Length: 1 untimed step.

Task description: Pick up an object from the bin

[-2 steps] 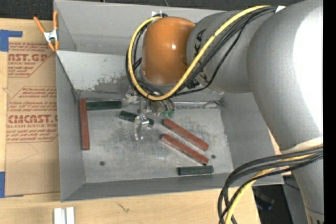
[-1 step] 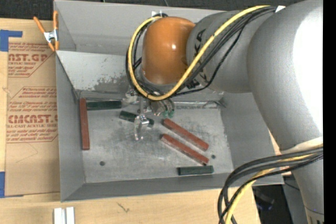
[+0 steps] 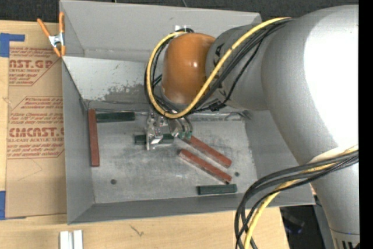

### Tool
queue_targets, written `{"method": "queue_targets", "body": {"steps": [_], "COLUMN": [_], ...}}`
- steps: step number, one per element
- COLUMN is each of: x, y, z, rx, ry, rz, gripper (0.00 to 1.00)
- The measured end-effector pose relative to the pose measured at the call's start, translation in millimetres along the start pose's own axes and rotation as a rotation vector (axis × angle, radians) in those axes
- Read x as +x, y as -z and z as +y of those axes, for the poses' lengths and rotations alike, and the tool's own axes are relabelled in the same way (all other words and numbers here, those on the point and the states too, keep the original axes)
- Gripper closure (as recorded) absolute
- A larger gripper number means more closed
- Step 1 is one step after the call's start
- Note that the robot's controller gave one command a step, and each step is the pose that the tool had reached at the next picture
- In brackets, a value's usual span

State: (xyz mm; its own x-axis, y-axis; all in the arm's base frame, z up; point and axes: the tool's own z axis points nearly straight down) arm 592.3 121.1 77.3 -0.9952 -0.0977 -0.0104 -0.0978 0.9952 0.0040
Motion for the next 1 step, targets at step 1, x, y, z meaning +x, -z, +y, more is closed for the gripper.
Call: {"method": "queue_targets", "body": {"steps": [1], "x": [0.0], "y": [0.0], "z": [0.0], "rx": [0.0], "ry": [0.0], "rz": [0.0], "gripper": [1.0]}}
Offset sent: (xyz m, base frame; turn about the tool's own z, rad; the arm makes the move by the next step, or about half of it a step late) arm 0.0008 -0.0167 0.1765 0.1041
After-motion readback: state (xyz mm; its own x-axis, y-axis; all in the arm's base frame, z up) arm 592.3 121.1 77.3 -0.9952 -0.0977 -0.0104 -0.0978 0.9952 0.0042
